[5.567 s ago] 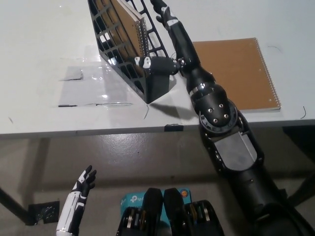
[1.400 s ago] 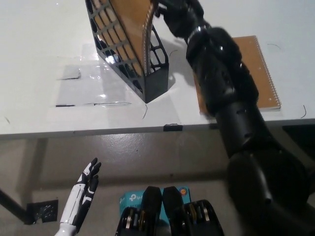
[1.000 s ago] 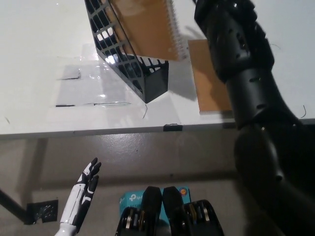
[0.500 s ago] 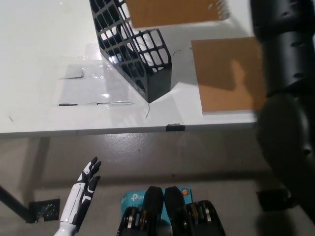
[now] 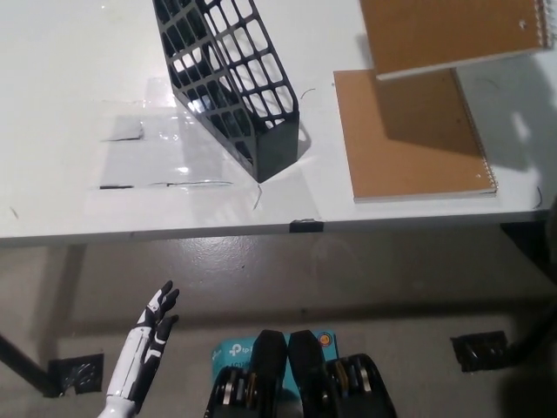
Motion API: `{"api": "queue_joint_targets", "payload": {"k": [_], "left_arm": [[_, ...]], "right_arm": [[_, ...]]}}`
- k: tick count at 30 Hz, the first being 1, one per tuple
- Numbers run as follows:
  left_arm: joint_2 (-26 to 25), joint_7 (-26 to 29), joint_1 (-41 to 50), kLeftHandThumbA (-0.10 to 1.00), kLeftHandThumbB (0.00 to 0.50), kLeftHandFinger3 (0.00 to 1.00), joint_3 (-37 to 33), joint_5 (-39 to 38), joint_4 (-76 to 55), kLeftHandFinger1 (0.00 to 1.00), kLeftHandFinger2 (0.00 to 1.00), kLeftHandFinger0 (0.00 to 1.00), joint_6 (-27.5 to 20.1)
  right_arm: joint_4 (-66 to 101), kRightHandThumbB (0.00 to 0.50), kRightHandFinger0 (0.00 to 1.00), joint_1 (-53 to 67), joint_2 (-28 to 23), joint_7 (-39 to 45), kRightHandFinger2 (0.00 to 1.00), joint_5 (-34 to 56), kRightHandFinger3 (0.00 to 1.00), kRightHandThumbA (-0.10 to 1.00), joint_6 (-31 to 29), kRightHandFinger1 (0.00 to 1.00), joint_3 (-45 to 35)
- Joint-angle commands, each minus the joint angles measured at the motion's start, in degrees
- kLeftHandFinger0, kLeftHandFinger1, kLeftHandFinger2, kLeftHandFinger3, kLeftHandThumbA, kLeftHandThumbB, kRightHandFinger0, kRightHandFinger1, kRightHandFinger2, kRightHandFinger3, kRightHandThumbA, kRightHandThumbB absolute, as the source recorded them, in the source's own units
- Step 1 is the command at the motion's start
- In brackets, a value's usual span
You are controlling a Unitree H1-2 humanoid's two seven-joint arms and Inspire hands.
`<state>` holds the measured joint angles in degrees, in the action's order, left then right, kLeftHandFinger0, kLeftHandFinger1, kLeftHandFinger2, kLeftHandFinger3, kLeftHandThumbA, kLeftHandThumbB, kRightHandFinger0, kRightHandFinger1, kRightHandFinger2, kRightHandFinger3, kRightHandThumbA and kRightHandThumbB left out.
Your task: Use the right hand to pick up a book from the book holder on the left side and put it on another book on the right side
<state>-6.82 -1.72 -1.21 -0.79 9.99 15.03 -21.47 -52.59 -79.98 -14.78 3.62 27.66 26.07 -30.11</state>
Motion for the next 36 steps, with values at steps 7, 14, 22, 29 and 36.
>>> {"api": "queue_joint_targets", "payload": {"k": [7,14,22,29,36], "left_arm": [[-0.18,0.82,0.1,1.0,0.19,1.0,0.01,-0.63,-0.9,1.0,1.0,0.94,-2.26],[0.15,1.07,0.48,1.0,0.198,1.0,-0.09,0.26,-2.18,1.0,1.0,0.93,-0.51],[0.07,1.53,-0.87,1.0,0.213,1.0,0.18,0.46,-1.5,1.0,1.0,0.93,-1.64],[0.17,1.17,-0.82,1.0,0.203,1.0,0.2,0.29,-2.31,1.0,1.0,0.95,-0.87],[0.0,1.31,-1.44,1.0,0.204,1.0,0.21,0.66,-1.74,1.0,1.0,0.93,-1.26]], "right_arm": [[-9.95,0.102,0.0,-3.11,-2.5,4.74,0.65,0.66,1.0,-0.1,-3.66,0.07,1.43],[-18.08,0.105,0.0,-2.54,-1.88,5.0,0.7,-0.85,0.98,-0.1,-8.24,0.03,3.8],[-24.21,0.063,0.0,-3.92,-2.11,3.85,0.68,-1.76,1.0,-0.1,-12.07,0.09,4.09],[-26.66,0.075,0.0,-3.93,-3.72,3.21,0.72,-2.16,1.0,-0.1,-12.29,0.17,4.0],[-27.65,0.099,0.0,-3.82,-4.63,0.04,0.74,0.31,1.0,-0.1,-12.44,0.24,0.45]]}}
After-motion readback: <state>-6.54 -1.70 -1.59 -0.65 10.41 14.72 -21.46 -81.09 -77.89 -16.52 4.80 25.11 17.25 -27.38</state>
